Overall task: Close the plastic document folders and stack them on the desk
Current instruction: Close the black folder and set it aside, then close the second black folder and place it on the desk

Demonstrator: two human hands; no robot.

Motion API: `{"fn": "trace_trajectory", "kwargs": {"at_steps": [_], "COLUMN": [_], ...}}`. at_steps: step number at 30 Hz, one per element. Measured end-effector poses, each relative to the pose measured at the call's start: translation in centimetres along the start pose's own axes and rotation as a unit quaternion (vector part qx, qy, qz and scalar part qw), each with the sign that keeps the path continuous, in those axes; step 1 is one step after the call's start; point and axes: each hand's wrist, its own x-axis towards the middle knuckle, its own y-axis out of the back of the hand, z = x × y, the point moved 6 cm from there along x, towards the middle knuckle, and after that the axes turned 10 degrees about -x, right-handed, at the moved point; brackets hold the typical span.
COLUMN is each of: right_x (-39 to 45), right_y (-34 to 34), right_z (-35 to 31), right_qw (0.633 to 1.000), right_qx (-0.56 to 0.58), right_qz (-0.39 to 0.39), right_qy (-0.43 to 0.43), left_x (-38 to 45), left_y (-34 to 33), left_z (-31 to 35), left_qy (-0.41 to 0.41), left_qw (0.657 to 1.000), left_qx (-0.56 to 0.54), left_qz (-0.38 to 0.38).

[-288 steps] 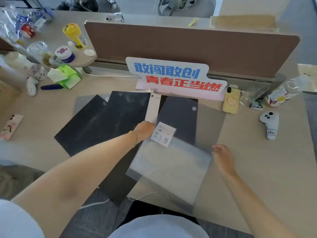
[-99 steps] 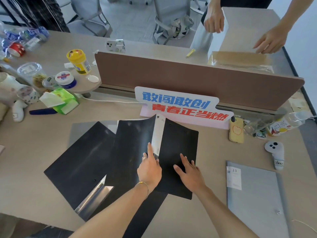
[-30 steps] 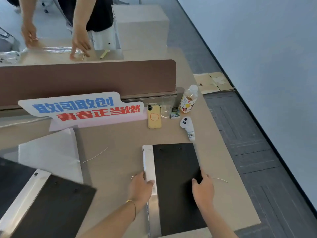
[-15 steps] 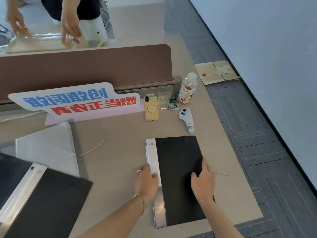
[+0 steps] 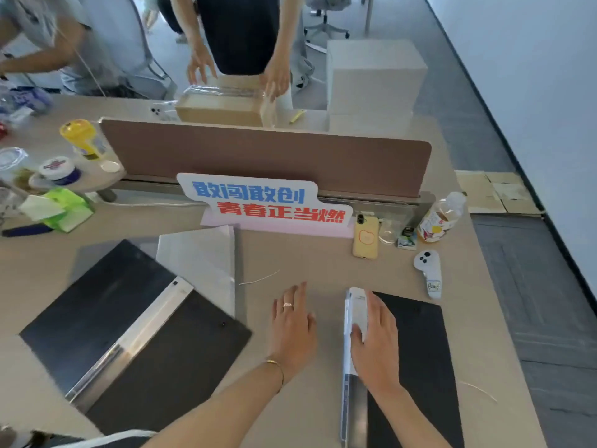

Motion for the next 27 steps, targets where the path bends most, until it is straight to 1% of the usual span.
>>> {"fn": "trace_trajectory", "kwargs": {"at_steps": [5, 9, 13, 16, 24, 27], "right_x": [-0.9, -2.3, -2.9, -2.5, 0.6, 2.2], "right_y": [-4.1, -7.9, -11.0, -13.1, -20.1, -22.4], "right_z": [-8.1, -14.1, -19.7, -23.7, -31.0, -32.8], "right_qw": [0.996, 0.991, 0.986, 0.981, 0.959, 0.951], "right_qx": [0.036, 0.051, 0.044, 0.031, -0.051, -0.043], "right_qz": [-0.051, -0.093, -0.124, -0.147, -0.235, -0.27], "right_qy": [0.056, 0.077, 0.098, 0.124, 0.153, 0.143], "left_x": [-1.2, -3.1, -5.0, -6.4, -7.0, -7.1], "left_y": [6.2, 11.4, 16.1, 18.6, 20.9, 20.6], "left_z": [-7.1, -13.4, -19.7, -24.1, -34.9, -37.0], "left_qy": [0.054, 0.107, 0.169, 0.204, 0.264, 0.266], "left_qw": [0.997, 0.991, 0.979, 0.971, 0.964, 0.964], "left_qx": [0.021, -0.008, -0.047, -0.056, 0.009, 0.007], "left_qz": [0.044, 0.075, 0.1, 0.113, 0.043, 0.013]}}
